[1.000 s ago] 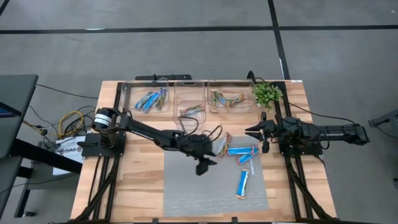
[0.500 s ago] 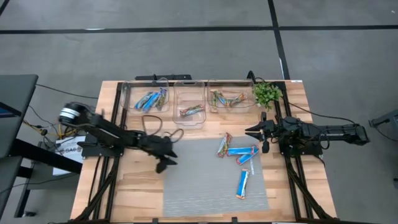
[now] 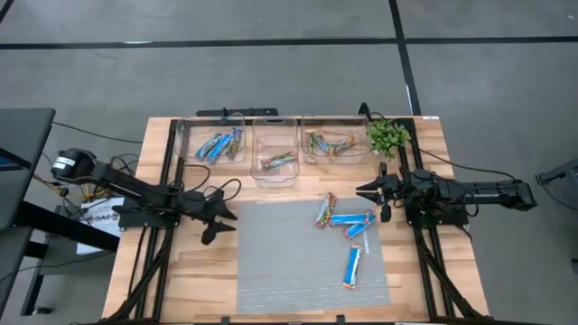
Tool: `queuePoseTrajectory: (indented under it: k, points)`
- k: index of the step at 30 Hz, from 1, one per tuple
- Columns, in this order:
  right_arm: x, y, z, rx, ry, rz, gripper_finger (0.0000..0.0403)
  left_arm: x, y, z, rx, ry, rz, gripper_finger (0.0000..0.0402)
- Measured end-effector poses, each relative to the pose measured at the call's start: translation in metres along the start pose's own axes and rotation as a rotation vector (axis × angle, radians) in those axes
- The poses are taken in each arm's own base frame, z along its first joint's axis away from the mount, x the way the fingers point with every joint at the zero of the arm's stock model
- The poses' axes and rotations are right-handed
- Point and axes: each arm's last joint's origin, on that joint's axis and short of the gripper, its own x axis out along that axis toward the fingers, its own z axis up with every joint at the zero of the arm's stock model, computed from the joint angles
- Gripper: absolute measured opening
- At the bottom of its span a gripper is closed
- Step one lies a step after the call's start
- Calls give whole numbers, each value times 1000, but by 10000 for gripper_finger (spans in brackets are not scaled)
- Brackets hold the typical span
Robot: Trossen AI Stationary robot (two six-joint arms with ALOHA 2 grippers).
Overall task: Pick and place Granola Bars by type
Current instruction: Put the red granola bar into the middle transparent bin
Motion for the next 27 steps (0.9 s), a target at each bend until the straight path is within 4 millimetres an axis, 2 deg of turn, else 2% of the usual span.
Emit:
queuePoseTrajectory:
  k: [7,16,27]
  points:
    - [0,0,0,0,0,0,59,-10,2,2,90,-60,8,185]
    - [0,0,0,0,0,0,59,-28,6,18,263,-238,64,185]
    - [0,0,0,0,0,-1,59,-51,9,29,326,-441,151,185]
